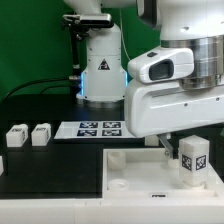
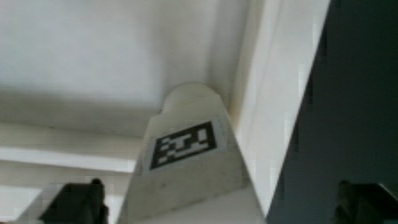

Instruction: Assemble one leg

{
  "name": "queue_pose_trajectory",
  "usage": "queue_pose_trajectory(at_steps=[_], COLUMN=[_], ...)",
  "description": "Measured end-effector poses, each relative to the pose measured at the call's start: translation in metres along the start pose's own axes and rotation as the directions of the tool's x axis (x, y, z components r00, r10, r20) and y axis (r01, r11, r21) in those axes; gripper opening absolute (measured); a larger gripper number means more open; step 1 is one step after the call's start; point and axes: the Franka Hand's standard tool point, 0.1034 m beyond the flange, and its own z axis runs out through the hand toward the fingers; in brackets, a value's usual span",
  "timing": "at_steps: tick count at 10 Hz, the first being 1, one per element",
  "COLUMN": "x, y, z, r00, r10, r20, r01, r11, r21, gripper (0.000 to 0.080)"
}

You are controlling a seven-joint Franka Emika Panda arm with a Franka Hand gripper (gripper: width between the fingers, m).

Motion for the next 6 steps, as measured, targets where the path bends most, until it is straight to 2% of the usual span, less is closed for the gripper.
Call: queue_pose_trajectory(at_steps=[1,2,3,4,5,6], x=[0.0000,-0.0001,-0.0001,-0.0001,0.0000,-0.0001], y=[0.0000,0.0000,0.0001,0.0001,0.0035,0.0039], z=[0.0001,0.0002,0.0002,0.0003,0.0002,0.0004], r00=[1.000,1.000,1.000,1.000,1.000,1.000], r10=[0.001,0.001,0.001,0.001,0.006,0.023], r20=[0.000,0.000,0.000,0.000,-0.001,-0.001], r01=[-0.001,-0.001,-0.001,-0.001,-0.006,-0.023], r11=[1.000,1.000,1.000,1.000,1.000,1.000], r21=[0.000,0.000,0.000,0.000,-0.003,-0.003], gripper=[0.0648,0.0528,0.0528,0.0346,0.0299,0.0299])
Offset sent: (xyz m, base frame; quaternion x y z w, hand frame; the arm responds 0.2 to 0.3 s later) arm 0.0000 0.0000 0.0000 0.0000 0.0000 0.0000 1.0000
